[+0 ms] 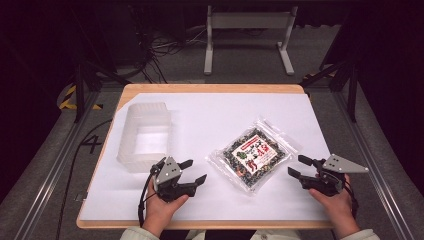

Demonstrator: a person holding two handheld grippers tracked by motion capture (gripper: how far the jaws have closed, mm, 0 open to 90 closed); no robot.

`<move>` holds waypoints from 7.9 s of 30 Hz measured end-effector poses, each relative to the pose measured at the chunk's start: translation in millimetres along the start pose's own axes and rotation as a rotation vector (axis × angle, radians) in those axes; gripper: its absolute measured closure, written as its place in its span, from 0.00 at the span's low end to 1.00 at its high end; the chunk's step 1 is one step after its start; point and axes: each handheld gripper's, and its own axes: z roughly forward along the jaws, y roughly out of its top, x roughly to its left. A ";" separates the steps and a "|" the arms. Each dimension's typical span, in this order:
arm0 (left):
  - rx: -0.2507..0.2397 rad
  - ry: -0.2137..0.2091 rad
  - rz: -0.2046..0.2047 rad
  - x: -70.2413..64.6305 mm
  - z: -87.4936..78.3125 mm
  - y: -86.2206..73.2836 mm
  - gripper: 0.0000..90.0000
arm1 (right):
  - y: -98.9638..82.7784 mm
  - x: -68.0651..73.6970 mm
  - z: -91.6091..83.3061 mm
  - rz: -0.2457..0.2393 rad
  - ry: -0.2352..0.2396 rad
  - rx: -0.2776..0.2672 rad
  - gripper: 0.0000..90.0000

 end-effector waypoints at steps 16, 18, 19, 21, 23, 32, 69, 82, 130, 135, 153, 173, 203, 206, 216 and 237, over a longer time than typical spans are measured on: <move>-0.001 0.011 0.010 1.0 0.3 -0.1 0.35 | 13.4 1.5 4.8 -0.023 0.011 -0.008 0.39; 0.003 0.011 0.011 0.8 0.5 -0.1 0.34 | 17.4 -0.1 7.0 -0.024 0.027 -0.004 0.37; 0.004 0.013 0.013 0.8 0.6 -0.2 0.34 | 19.5 -0.9 7.8 -0.023 0.035 -0.003 0.36; 0.005 0.014 0.013 1.1 0.8 -0.3 0.34 | 22.5 -2.1 8.1 -0.020 0.041 -0.007 0.35; 0.007 0.015 0.013 1.3 0.9 -0.4 0.34 | 25.6 -4.5 9.0 -0.016 0.034 -0.005 0.35; 0.007 0.014 0.018 2.3 2.5 -0.2 0.33 | 39.0 -21.3 19.1 0.004 0.001 0.000 0.34; 0.027 0.008 0.026 3.3 5.2 -1.5 0.31 | 46.6 -74.2 59.3 0.101 -0.040 0.105 0.34; 0.038 0.002 0.029 2.4 6.5 -1.5 0.31 | 32.2 -79.1 72.1 0.132 -0.052 0.207 0.39; 0.058 0.030 0.070 -1.6 9.4 -1.2 0.33 | 24.4 -87.3 74.7 0.353 0.064 0.364 1.00; 0.057 0.030 0.067 -1.4 9.1 -1.1 0.33 | 28.8 -81.2 73.9 0.301 0.032 0.360 1.00; 0.005 0.017 -0.059 10.3 1.9 9.2 0.30 | 68.8 -59.2 44.7 0.184 0.023 0.225 1.00; -0.022 0.025 -0.015 3.3 -7.1 43.0 0.27 | 132.2 -13.7 -5.5 -0.003 0.052 0.043 1.00; -0.079 0.039 0.044 2.7 7.4 85.7 0.30 | 168.7 41.5 -16.8 -0.214 0.114 -0.050 1.00; -0.085 0.026 0.051 1.6 8.8 91.2 0.30 | 169.3 45.6 -18.6 -0.226 0.121 -0.053 1.00; -0.109 -0.008 0.055 0.5 8.0 99.5 0.19 | 174.6 65.2 -30.0 -0.281 0.152 -0.083 1.00; -0.142 -0.209 0.128 -9.8 21.3 104.7 0.14 | 170.0 85.3 -26.4 -0.326 0.205 -0.127 1.00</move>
